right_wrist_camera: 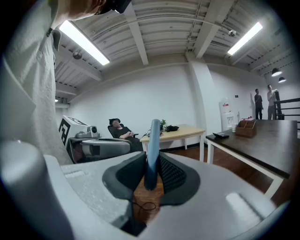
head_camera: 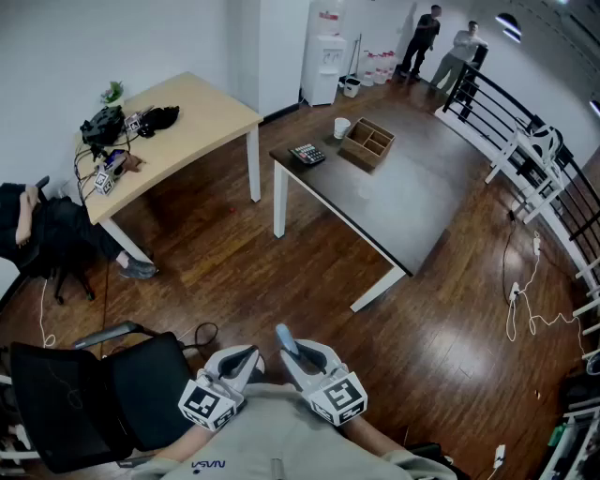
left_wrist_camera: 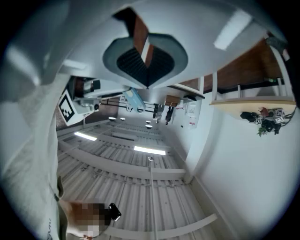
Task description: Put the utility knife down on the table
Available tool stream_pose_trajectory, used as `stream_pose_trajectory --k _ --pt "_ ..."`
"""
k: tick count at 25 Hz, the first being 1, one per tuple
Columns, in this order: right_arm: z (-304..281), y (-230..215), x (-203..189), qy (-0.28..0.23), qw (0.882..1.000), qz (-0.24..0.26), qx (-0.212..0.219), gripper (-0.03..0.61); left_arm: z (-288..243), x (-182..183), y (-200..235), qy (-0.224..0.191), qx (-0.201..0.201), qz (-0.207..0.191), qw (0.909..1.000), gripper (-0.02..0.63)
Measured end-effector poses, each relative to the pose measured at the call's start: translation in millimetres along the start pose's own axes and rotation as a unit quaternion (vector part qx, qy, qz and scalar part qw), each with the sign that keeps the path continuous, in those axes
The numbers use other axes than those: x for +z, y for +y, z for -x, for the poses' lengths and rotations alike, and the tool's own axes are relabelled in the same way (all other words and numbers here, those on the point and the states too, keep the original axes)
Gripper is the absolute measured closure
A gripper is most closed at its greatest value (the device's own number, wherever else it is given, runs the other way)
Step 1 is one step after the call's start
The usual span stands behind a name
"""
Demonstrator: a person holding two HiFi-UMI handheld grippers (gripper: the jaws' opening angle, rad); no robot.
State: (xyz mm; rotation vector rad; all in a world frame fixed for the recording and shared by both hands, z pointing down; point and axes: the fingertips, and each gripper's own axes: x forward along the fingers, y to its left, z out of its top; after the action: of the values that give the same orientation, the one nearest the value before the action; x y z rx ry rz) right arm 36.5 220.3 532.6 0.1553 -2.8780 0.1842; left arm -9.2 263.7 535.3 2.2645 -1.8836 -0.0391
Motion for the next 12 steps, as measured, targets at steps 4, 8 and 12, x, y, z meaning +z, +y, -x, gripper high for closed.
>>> stream_pose_trajectory --k 4,8,12 --pt "-18.9 -14.7 9.1 -0.002 1.0 -0.008 -0.021 0.492 -14.6 8.5 23.2 -0.002 -0.014 -0.001 0.9999 0.612" --pt "-35.4 -32.4 24.8 -0.01 0.999 -0.008 -0.048 0.492 -33.8 21.3 46.0 -0.005 -0.037 -0.01 0.9993 0.612" --pt "-48.1 -54.4 34.5 -0.013 0.996 -0.015 -0.086 0.492 -48.8 31.6 68.6 -0.007 -0.056 -0.011 0.9983 0.612"
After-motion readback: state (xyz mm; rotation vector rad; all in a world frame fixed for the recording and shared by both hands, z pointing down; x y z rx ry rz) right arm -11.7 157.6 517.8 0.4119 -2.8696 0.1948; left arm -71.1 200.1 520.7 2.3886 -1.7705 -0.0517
